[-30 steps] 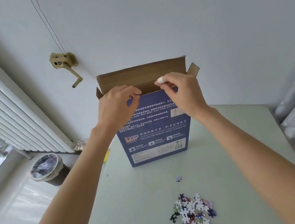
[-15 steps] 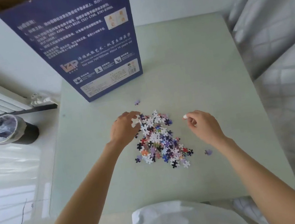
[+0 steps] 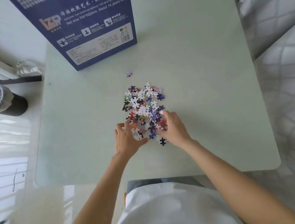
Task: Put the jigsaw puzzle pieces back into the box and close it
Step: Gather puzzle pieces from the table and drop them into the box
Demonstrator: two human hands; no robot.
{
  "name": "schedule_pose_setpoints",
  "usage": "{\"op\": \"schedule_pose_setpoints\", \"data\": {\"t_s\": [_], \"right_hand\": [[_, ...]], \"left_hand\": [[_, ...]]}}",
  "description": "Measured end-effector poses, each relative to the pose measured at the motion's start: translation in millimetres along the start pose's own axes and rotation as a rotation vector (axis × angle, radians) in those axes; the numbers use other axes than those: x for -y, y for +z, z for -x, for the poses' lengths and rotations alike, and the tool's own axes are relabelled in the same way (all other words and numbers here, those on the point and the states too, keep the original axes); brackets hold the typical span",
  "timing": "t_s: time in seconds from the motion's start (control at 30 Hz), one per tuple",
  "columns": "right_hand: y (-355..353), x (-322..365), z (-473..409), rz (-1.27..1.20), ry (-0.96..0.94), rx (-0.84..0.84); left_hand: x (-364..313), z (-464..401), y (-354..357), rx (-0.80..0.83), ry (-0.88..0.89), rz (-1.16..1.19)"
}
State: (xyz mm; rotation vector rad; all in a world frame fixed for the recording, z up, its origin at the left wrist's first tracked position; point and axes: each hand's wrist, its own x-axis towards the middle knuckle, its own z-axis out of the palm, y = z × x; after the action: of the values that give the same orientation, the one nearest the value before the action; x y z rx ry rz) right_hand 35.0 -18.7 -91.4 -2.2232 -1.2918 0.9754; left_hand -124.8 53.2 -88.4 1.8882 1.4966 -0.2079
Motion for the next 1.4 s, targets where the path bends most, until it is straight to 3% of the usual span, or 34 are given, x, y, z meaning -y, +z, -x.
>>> {"op": "schedule_pose_setpoints", "data": {"t_s": [0.13,0.27,0.47,0.7,0.83,0.93,1.2,1.4], "right_hand": [[-2.1,15.7,-20.8,0.067,-0.116,0.064],[-25.4,20.6,-61.2,0.303,-0.185,0.069],[-37.4,41.3,-123.0,0.539,-0.144,0.318],[-22.8,32.8,-87.2,0.714,-0.370,0.391],[-9.7,28.2,-73.5,0.595,-0.342,0.211],[-2.6,32.3,-74.6,0.531,-0.296,0.173],[4.2,32.6,-71.8,0.384,-0.163,0.150],[0.4,36.6,-68.0,0.399,-0.137,0.150]], "left_hand": [[-10.4,-1.6,9.1,-0.035,0.028,-0.011],[-12.5,-9.2,12.3,-0.090,-0.010,-0.045],[-11.9,-18.0,10.3,-0.209,-0.004,-0.067],[-0.7,-37.1,-7.3,-0.175,0.062,-0.035],[-5.3,-56.5,-22.7,-0.120,0.146,-0.230],[-9.7,-67.7,-33.6,-0.043,0.190,-0.329],[-16.4,-64.5,-33.8,0.043,0.261,-0.185],[-20.3,-68.6,-36.2,0.077,0.205,-0.108]]}}
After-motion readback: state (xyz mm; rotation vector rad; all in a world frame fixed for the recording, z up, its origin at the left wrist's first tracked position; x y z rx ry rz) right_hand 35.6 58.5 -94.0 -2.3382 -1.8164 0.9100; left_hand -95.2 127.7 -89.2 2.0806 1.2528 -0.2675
